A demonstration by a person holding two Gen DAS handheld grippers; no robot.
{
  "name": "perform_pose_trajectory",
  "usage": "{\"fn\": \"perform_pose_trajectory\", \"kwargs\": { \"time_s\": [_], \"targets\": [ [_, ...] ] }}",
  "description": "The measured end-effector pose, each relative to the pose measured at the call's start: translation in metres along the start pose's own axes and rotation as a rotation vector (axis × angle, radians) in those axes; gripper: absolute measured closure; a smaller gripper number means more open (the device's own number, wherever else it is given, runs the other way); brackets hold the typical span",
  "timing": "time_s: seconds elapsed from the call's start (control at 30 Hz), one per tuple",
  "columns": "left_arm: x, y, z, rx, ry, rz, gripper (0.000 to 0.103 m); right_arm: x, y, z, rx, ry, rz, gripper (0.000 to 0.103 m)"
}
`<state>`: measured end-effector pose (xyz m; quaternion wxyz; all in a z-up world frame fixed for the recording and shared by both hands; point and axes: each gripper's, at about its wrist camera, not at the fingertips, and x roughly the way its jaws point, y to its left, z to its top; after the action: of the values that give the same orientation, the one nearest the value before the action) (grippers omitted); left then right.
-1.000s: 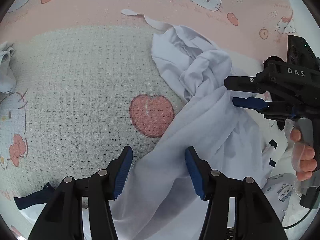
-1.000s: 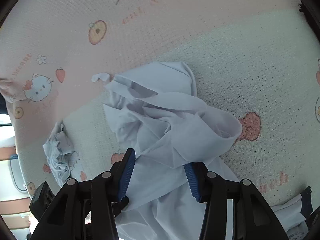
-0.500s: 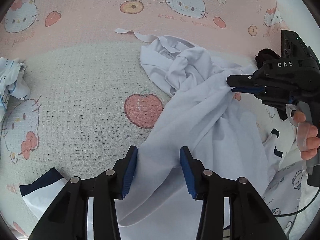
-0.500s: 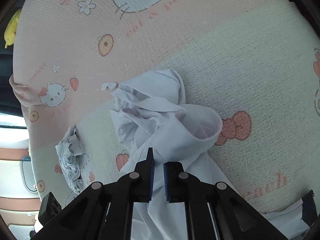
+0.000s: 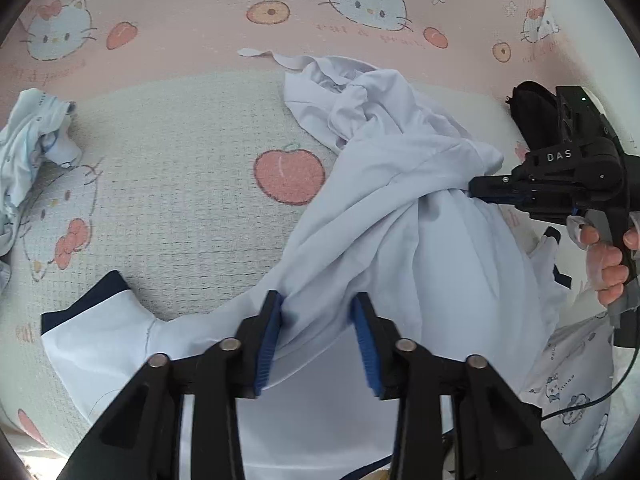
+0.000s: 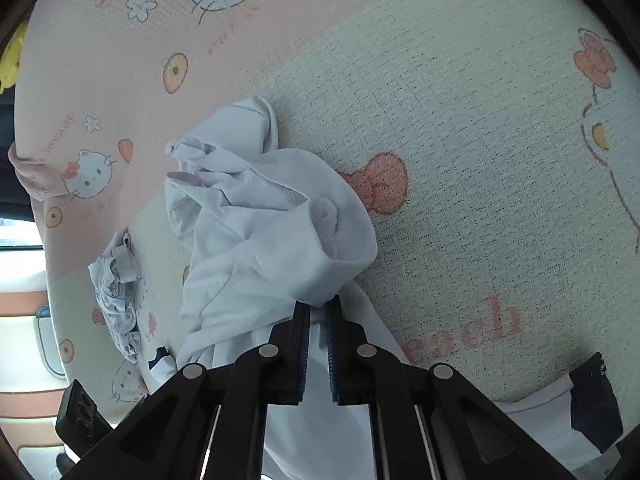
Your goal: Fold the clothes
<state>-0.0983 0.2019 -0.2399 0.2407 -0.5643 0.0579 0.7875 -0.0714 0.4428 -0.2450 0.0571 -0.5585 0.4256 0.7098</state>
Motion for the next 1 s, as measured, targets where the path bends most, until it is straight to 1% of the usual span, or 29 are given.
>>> {"fn": "perform_pose_trajectory", "kwargs": {
  "time_s": [0.07,0.17,0.23,0.27,0.3,0.37,0.4,0.43,0.47,0.5,0.53,0.6,0.7,0.8,0.83,0.87,0.9,0.97,1.0],
  "targets": [
    [-0.005,0.002,-0.004,-0.015,-0.03,0.004,0.082,-0.005,0.004,-0.001,-0.014,-0.017,0.001,0.096],
    [0.0,0.003,-0.005,-0.029,-0.048,0.018,0.085,-0.013,0.014,0.001,-0.041,-0.041,0.023,0.095],
    [0.001,0.002,-0.003,-0.029,-0.049,0.033,0.085,-0.014,0.023,0.004,-0.053,-0.055,0.024,0.073],
    [0.001,0.002,-0.001,-0.028,-0.049,0.041,0.086,-0.012,0.026,0.005,-0.057,-0.062,0.022,0.055],
    [0.002,0.001,0.0,-0.028,-0.049,0.048,0.086,-0.009,0.028,0.006,-0.05,-0.061,0.02,0.054],
    [-0.003,-0.001,0.001,-0.023,-0.048,0.062,0.086,-0.002,0.031,0.009,-0.032,-0.055,0.015,0.054],
    [-0.009,-0.003,0.001,-0.014,-0.048,0.067,0.087,0.002,0.031,0.01,-0.016,-0.054,0.023,0.057],
    [-0.011,-0.004,0.001,-0.002,-0.048,0.071,0.087,0.004,0.031,0.011,-0.009,-0.056,0.022,0.063],
    [-0.012,-0.006,0.001,0.008,-0.048,0.075,0.087,0.007,0.031,0.013,-0.005,-0.059,0.019,0.086],
    [-0.014,-0.006,0.001,0.014,-0.049,0.076,0.087,0.009,0.031,0.015,-0.004,-0.063,0.0,0.098],
    [-0.016,-0.005,0.002,0.017,-0.05,0.073,0.087,0.01,0.031,0.016,-0.001,-0.07,-0.009,0.098],
    [-0.021,-0.003,0.003,0.021,-0.053,0.066,0.092,0.007,0.03,0.018,0.018,-0.088,0.029,0.101],
    [-0.031,0.003,0.004,0.005,-0.061,0.059,0.095,-0.013,0.034,0.019,-0.01,-0.129,0.125,0.101],
    [-0.033,0.005,-0.003,0.0,-0.034,0.033,0.096,-0.033,0.035,0.018,-0.037,-0.166,0.211,0.101],
    [-0.033,0.006,-0.006,0.004,-0.02,0.025,0.097,-0.037,0.033,0.016,-0.035,-0.171,0.209,0.101],
    [-0.03,0.004,-0.012,0.025,0.007,0.029,0.096,-0.04,0.03,0.014,-0.035,-0.168,0.184,0.101],
    [-0.025,0.003,-0.019,0.038,0.035,0.051,0.097,-0.041,0.025,0.012,-0.034,-0.157,0.143,0.101],
    [-0.011,0.002,-0.033,0.048,0.094,0.063,0.096,-0.038,0.015,0.009,-0.03,-0.126,0.069,0.101],
    [-0.011,0.002,-0.039,0.041,0.086,0.063,0.096,-0.034,0.01,0.008,-0.025,-0.107,0.042,0.101]
  ]
}}
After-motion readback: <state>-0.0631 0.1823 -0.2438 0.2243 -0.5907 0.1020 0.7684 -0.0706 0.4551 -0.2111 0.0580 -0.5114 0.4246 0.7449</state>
